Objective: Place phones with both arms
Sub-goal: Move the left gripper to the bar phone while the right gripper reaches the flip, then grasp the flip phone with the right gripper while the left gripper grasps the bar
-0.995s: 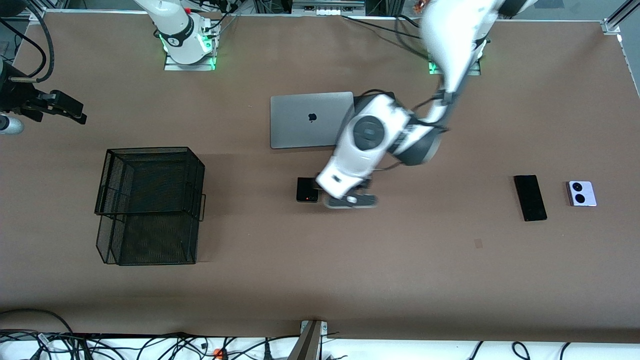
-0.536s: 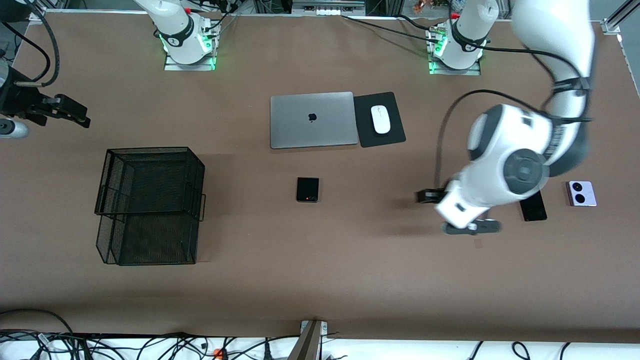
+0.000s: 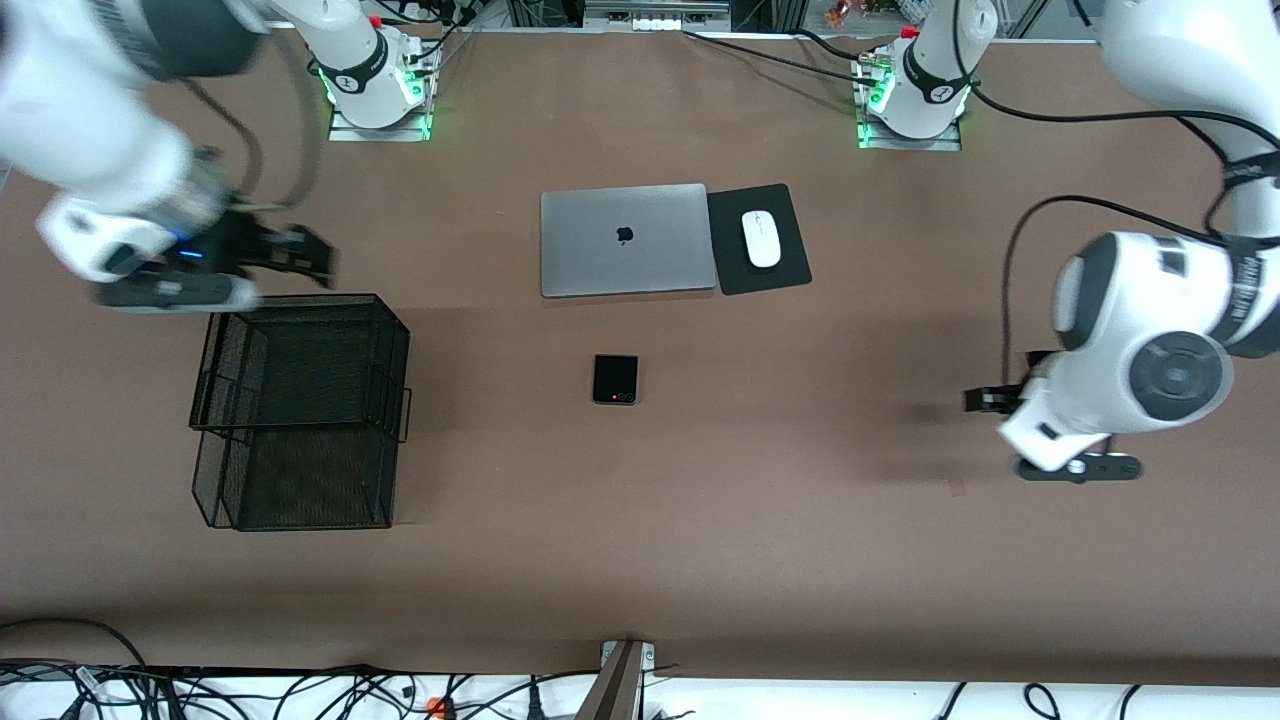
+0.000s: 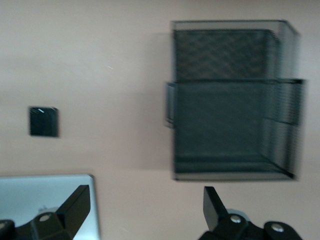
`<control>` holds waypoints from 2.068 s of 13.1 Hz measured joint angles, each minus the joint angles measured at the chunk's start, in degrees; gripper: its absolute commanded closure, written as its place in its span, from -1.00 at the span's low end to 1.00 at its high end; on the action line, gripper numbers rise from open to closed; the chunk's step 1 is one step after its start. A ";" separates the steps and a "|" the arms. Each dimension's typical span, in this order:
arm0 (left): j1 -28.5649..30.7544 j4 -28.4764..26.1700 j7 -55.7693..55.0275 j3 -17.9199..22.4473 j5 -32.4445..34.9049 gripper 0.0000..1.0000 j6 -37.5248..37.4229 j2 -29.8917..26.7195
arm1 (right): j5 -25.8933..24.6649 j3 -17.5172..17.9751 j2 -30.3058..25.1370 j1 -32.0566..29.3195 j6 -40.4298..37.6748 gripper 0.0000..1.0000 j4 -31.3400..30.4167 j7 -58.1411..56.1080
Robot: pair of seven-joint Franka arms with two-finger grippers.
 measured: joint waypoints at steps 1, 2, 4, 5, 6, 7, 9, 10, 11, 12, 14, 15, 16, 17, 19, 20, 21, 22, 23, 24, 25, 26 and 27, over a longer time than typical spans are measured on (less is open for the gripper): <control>2.04 -1.71 2.21 -0.02 0.00 -1.00 2.39 0.01 | -0.02 0.05 1.80 3.10 3.05 -1.00 -0.02 1.90; 3.91 -3.59 4.54 -0.04 0.01 -1.00 5.29 0.02 | -0.09 0.07 3.92 6.38 6.45 -1.00 0.03 3.49; 7.37 -7.99 8.11 -0.10 0.01 -1.00 11.84 0.05 | -1.51 0.09 9.83 13.10 12.30 -1.00 1.89 10.64; 8.95 -10.31 9.00 -0.12 0.01 -1.00 15.47 0.04 | -3.42 0.10 13.59 16.25 13.46 -1.00 4.55 16.62; 10.58 -12.70 10.02 -0.15 0.01 -1.00 19.39 0.04 | -5.91 0.07 17.84 19.41 13.74 -1.00 8.40 23.12; 12.23 -15.09 11.21 -0.17 0.01 -1.00 22.96 0.03 | -7.84 -0.02 21.96 22.36 13.82 -1.00 12.40 28.93; 15.48 -20.14 12.91 -0.34 0.01 -1.00 29.49 0.00 | -9.31 -0.28 27.99 26.03 14.03 -1.00 17.81 36.32; 16.65 -22.56 13.26 -0.41 0.01 -1.00 32.65 0.00 | -9.39 -0.41 29.75 26.61 14.28 -1.00 18.93 37.54; 17.65 -24.89 13.31 -0.50 0.01 -1.00 35.67 0.00 | -9.39 -0.61 31.00 26.67 14.51 -1.00 19.35 37.86; 18.40 -26.94 13.46 -0.55 0.01 -1.00 38.30 0.01 | -9.39 -0.97 32.05 26.62 14.71 -1.00 19.45 37.86; 19.40 -29.56 14.30 -0.67 0.01 -1.00 41.44 0.01 | -9.40 -1.32 34.27 26.30 16.15 -1.00 19.40 37.68; 19.99 -30.16 14.65 -0.77 0.01 -1.00 41.89 0.06 | -9.40 -1.34 35.44 26.04 18.06 -1.00 19.07 37.36; 20.50 -30.54 15.05 -0.89 0.01 -1.00 42.42 0.16 | -9.40 -1.41 36.59 25.85 20.81 -1.00 18.21 36.99; 20.79 -30.87 15.32 -0.92 0.01 -1.00 42.84 0.25 | -9.40 -1.48 37.81 25.74 23.39 -1.00 17.17 36.75; 20.98 -31.25 15.36 -0.99 0.01 -1.00 43.06 0.42 | -9.40 -1.52 40.12 25.71 26.22 -1.00 16.13 36.61; 21.05 -31.31 15.36 -1.05 0.00 -1.00 43.08 0.68 | -9.40 -1.52 40.97 25.71 26.94 -1.00 16.03 36.57; 21.13 -31.32 15.36 -1.13 0.00 -1.00 43.15 1.06 | -9.40 -1.53 41.59 25.70 27.37 -1.00 15.99 36.54; 21.22 -31.32 15.36 -1.21 0.00 -1.00 43.29 1.44 | -9.40 -1.52 41.98 25.71 27.77 -1.00 15.91 36.50; 21.29 -31.32 15.36 -1.24 0.00 -1.00 43.49 1.81 | -9.40 -1.52 42.26 25.71 28.32 -1.00 15.72 36.47; 21.34 -31.32 15.36 -1.24 0.00 -1.00 43.59 2.07 | -9.40 -1.52 42.55 25.71 28.86 -1.00 15.47 36.44; 21.38 -31.32 15.36 -1.25 0.00 -1.00 43.66 2.19 | -9.40 -1.53 42.82 25.71 29.31 -1.00 15.17 36.39; 21.39 -31.32 15.36 -1.25 0.00 -1.00 43.70 2.20 | -9.40 -1.52 43.10 25.71 29.69 -1.00 14.94 36.22; 21.40 -31.32 15.36 -1.26 0.00 -1.00 43.72 2.20 | -9.40 -1.53 43.40 25.70 30.03 -1.00 14.81 35.63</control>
